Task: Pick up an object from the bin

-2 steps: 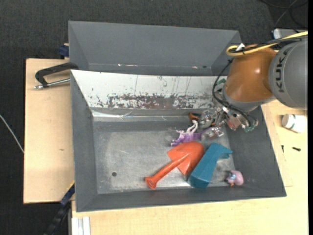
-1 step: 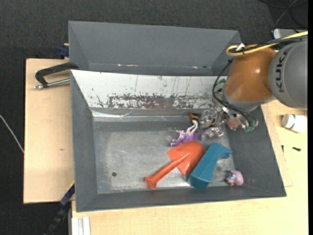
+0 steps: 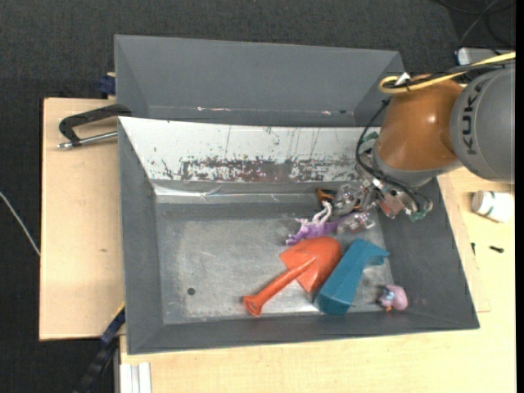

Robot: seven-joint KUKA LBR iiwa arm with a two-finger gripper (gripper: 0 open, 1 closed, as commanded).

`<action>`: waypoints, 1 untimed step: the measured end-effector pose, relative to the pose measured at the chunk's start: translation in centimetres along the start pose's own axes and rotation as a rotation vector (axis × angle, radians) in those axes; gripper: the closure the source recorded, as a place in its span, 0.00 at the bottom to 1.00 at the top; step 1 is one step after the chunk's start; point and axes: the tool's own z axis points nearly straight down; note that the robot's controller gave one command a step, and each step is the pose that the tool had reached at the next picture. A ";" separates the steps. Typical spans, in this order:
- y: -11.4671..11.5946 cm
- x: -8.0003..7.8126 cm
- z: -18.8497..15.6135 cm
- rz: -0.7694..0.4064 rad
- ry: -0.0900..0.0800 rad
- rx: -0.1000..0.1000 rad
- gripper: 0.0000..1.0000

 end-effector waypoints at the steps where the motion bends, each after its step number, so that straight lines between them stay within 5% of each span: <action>1: 0.3 0.5 -4.6 -0.048 -0.004 0.004 1.00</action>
Offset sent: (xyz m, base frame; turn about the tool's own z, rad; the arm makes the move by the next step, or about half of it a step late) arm 0.0003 0.0316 0.1790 -0.0729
